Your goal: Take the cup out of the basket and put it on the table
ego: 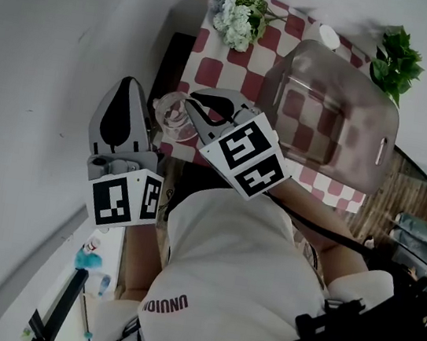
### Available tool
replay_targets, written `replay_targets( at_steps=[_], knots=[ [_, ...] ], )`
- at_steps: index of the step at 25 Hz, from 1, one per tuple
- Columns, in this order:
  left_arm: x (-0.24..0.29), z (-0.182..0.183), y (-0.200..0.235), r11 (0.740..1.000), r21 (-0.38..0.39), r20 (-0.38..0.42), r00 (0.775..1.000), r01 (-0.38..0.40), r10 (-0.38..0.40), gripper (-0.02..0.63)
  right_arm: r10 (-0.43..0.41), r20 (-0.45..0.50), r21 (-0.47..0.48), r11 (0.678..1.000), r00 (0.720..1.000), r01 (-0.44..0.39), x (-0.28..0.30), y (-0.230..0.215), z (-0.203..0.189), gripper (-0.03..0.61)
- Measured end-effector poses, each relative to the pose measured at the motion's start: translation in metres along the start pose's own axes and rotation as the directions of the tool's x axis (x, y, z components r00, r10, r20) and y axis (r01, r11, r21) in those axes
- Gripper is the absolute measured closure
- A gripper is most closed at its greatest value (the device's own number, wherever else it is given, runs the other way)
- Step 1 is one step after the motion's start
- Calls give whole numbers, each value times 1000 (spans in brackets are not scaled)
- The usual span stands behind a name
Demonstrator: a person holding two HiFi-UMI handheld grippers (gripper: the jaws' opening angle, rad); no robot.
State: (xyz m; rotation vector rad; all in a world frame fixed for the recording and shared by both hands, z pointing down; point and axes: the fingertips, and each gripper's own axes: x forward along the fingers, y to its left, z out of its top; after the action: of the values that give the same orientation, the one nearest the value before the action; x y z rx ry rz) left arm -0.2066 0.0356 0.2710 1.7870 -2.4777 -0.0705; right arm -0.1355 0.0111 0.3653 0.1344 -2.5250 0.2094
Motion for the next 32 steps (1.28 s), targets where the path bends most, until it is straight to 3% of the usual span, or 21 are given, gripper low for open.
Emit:
replay_targets(
  at_steps=[9, 22, 32],
  knots=[
    [3, -24, -5, 997, 64, -51, 998, 34, -31, 601, -61, -67, 87, 994, 996, 66, 17, -12, -29, 540],
    [9, -34, -9, 996, 49, -62, 995, 77, -73, 601, -110, -158, 184, 973, 981, 139, 34, -33, -67, 540],
    [12, -38, -6, 997, 44, -78, 995, 69, -66, 601, -86, -242, 192, 972, 967, 134, 54, -37, -94, 538]
  ],
)
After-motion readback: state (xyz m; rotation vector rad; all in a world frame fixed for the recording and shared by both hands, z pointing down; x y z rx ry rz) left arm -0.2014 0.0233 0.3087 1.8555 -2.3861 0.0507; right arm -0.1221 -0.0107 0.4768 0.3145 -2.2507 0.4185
